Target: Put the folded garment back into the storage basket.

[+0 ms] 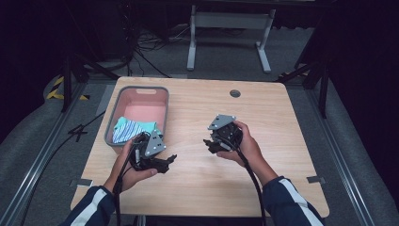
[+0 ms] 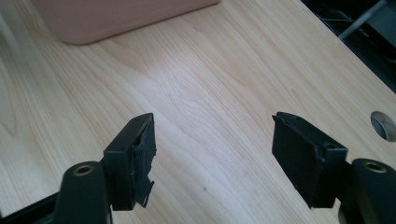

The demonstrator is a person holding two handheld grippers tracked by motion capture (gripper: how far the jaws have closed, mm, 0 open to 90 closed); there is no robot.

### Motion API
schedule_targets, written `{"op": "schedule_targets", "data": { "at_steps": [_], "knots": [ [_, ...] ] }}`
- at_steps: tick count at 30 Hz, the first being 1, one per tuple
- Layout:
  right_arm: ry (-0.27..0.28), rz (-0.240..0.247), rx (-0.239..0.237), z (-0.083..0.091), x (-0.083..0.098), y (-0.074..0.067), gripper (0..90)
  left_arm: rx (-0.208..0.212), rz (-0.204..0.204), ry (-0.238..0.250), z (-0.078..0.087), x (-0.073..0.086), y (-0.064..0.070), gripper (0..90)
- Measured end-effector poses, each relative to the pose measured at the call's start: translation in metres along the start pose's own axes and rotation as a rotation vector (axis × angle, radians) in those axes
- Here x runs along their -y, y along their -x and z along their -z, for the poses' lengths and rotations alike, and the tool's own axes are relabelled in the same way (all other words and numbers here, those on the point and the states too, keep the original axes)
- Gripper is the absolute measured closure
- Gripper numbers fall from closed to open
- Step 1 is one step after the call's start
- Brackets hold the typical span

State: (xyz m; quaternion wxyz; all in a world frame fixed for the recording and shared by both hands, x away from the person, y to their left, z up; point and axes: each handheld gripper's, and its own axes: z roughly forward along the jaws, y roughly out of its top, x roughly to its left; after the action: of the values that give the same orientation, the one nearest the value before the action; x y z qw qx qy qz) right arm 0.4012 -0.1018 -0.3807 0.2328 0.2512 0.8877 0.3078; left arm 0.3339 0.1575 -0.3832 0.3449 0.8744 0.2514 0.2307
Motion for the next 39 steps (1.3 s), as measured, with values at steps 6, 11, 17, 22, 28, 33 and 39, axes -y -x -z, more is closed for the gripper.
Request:
{"op": "schedule_targets", "data": {
  "at_steps": [6,11,17,22,28,33,39],
  "knots": [
    [-0.016,-0.007,0.018,0.009,0.017,0.003,30.4,0.013,-0.042,-0.017,-0.007,0.0,0.01,21.0],
    [-0.021,-0.008,0.028,0.015,0.029,0.005,30.0,0.034,-0.053,-0.019,-0.011,0.001,0.016,20.9],
    [-0.018,-0.03,0.04,0.024,0.048,0.011,29.7,0.066,-0.078,-0.036,-0.017,0.002,0.024,19.9],
    [-0.024,-0.043,0.049,0.03,0.066,0.013,29.3,0.084,-0.091,-0.05,-0.027,0.005,0.03,19.0],
    [-0.025,-0.069,0.053,0.035,0.081,0.016,29.1,0.096,-0.103,-0.079,-0.036,0.008,0.035,18.9],
    [-0.029,-0.082,0.044,0.039,0.098,0.016,28.4,0.122,-0.109,-0.094,-0.043,0.013,0.039,19.0],
    [-0.029,-0.09,0.027,0.043,0.12,0.017,27.4,0.149,-0.111,-0.106,-0.05,0.019,0.044,19.0]
  ]
}}
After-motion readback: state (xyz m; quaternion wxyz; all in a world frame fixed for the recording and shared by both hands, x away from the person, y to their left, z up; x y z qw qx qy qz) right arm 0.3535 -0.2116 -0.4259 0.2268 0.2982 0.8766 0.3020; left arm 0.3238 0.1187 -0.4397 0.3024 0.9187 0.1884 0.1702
